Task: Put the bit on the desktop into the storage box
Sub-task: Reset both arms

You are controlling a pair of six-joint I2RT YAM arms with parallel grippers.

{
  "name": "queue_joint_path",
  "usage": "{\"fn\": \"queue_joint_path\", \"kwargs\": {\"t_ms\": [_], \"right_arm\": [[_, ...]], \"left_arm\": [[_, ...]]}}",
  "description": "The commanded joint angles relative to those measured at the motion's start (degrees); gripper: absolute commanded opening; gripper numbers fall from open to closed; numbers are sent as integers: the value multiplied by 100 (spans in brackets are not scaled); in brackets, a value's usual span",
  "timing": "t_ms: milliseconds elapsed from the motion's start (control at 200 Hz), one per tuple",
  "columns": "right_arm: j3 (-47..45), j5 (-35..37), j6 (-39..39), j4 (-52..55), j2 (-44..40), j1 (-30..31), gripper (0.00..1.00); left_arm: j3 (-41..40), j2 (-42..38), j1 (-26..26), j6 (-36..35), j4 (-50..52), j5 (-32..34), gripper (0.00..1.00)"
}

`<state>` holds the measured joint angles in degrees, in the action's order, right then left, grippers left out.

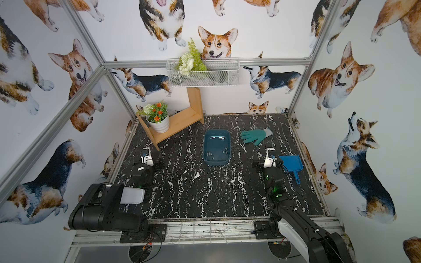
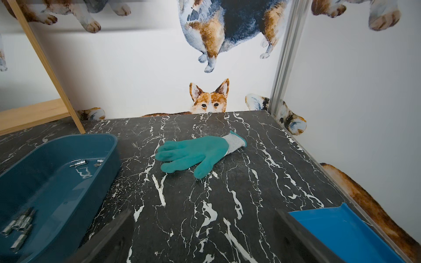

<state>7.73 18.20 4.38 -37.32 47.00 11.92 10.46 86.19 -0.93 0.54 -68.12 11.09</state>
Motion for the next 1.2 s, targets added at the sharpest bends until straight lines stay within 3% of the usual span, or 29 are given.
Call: {"fn": "queue_joint_path", "kwargs": {"t_ms": [0,115,275,480,576,731,801,871,941,1011,1196], "right_arm": [[-84,-308,31,-720,74,-153,100],[-142,-371,-95,-1121,351,-383,100],[-54,-731,26,-1733,1226,-845,100],[71,-843,-256,-2683,2652,-946,100],[223,-1032,-371,-2445,2757,-954,100],[-285,-752,-378,-4546,3819,-950,100],[-4,-673,-212,-3337,3432,-972,100],[-65,-818,-214,-4010,3767,-1075,100],[84,-863,-169,-3295,3513,-1092,100],[-35,-871,-195,-3838,3688,-1113,100],[-38,-881,-188,-3740,3627,-1111,100]], "left_arm": [[96,335,50,84,-814,-422,100],[485,320,30,70,-18,-392,100],[449,342,23,39,-143,-375,100],[422,337,17,43,-174,-384,100],[422,337,15,39,-169,-380,100],[422,337,20,34,-175,-378,100],[425,337,19,39,-168,-372,100],[424,337,12,36,-170,-371,100],[422,337,5,35,-166,-370,100],[422,343,5,29,-160,-357,100],[492,354,-7,-54,-69,-562,100]]}}
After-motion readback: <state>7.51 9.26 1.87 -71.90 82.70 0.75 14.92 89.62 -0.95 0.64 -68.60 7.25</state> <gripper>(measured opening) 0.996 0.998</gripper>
